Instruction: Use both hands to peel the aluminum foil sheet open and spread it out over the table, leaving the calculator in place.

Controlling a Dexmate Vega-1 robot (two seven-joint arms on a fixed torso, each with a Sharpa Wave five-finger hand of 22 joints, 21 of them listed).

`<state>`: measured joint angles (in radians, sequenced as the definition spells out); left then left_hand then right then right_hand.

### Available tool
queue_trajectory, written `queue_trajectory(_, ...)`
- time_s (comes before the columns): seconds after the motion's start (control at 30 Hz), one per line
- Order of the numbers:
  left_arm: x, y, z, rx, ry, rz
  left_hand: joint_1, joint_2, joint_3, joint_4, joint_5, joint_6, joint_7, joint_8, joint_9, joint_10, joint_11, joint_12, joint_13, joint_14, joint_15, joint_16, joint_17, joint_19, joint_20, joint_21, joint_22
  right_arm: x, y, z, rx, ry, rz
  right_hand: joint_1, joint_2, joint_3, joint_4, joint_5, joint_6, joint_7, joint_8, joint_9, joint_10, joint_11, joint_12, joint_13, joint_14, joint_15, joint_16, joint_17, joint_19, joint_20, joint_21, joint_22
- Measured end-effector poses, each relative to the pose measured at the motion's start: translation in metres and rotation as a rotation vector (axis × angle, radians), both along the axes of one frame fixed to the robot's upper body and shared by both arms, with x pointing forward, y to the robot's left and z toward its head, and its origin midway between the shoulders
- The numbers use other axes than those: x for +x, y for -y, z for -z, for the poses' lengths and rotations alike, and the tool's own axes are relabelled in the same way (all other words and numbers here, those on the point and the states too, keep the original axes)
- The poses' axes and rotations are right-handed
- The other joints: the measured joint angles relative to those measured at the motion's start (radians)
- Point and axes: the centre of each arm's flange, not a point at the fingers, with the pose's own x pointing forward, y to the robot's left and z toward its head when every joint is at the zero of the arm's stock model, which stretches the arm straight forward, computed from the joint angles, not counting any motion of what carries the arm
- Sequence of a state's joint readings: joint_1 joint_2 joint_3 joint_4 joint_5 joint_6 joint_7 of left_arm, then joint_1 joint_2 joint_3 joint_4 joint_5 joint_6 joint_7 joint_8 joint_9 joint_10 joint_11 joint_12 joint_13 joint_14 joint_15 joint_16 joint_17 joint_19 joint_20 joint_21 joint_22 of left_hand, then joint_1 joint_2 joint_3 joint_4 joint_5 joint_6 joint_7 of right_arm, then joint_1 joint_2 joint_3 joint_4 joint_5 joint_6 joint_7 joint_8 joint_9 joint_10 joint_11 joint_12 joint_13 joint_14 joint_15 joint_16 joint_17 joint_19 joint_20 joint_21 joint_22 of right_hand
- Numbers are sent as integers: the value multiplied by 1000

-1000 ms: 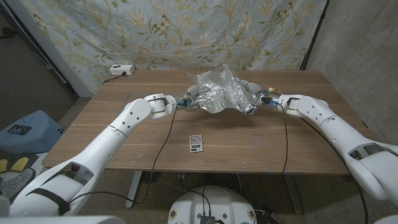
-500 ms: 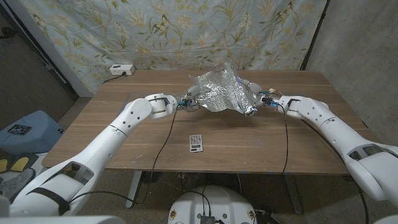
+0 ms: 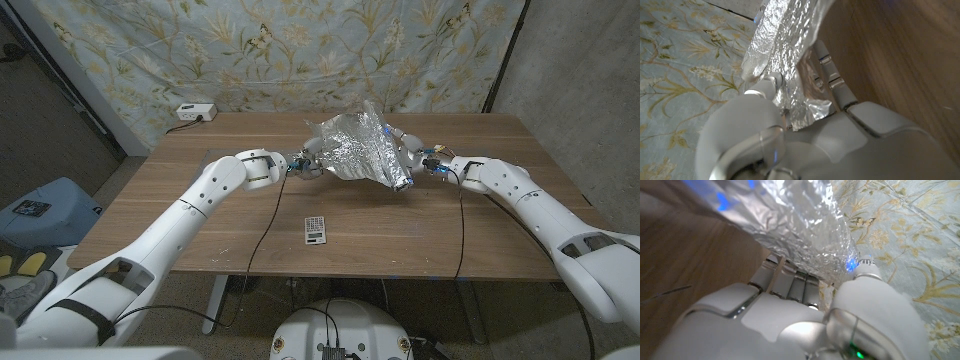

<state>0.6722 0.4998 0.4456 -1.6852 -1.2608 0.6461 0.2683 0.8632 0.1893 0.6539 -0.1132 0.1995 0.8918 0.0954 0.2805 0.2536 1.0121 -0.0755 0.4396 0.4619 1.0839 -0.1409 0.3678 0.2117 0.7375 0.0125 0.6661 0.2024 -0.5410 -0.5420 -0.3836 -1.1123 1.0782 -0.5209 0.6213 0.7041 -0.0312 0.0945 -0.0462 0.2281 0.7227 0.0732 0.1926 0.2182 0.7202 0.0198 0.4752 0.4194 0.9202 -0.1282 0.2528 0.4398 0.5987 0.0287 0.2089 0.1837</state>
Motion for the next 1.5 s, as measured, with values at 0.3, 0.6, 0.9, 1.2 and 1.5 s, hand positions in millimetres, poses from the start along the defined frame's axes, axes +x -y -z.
queue_trajectory(0.3, 1, 2, 2, -4, -17, -4, 0, 0, 0, 0, 0, 0, 0, -7, 1, 0, 0, 0, 5, 0, 0, 0, 5, 0, 0, 4, 0, 1, 3, 2, -10, -18, -12, -36, -5, -24, 19, 27, -39, 28, -4, 0, -29, 28, -13, 9, -23, 13, -9, -5, 13, 16, 0, 0)
queue_trajectory(0.6, 1, 2, 4, -4, -24, -11, 0, 0, 4, 4, 0, 0, 0, -7, 5, 0, 0, 0, 9, 0, 0, 0, 4, 0, 0, 12, -1, 2, 4, 6, -11, -27, -27, -45, -14, -35, 22, 39, -54, 29, -5, -5, -40, 31, -17, 15, -40, 21, -17, -4, 2, 27, 0, 0)
queue_trajectory(0.9, -1, -3, 3, 6, -24, -27, 0, 0, 4, 4, 0, 0, 0, -10, 9, 0, 0, 0, 8, 0, 0, 0, 5, 0, 0, 12, -3, 4, 4, 6, -1, -13, -39, -49, -18, -45, 17, 57, -75, 21, -5, -4, -57, 28, -28, 19, -58, 24, -24, -4, -7, 28, 0, 0)
queue_trajectory(1.2, -4, -10, 3, 16, -28, -46, 0, 0, 4, 4, 0, 1, 0, -12, 9, 0, 0, 0, 10, 0, 1, 0, 5, 0, 0, 19, -3, 5, 5, 6, 10, -2, -40, -49, -18, -49, 21, 73, -78, 18, -5, -4, -57, 28, -28, 24, -59, 23, -24, -4, -7, 28, 0, 0)
queue_trajectory(1.5, -6, -17, 4, 24, -38, -61, 0, 0, 4, 4, 0, 2, -2, -12, 13, 0, 0, 0, 11, 0, 1, 0, 5, 0, 0, 19, -3, 5, 8, 4, 18, 2, -35, -53, -22, -57, 24, 88, -105, 33, -5, -4, -80, 41, -36, 29, -77, 41, -24, -1, -14, 36, 0, 0)
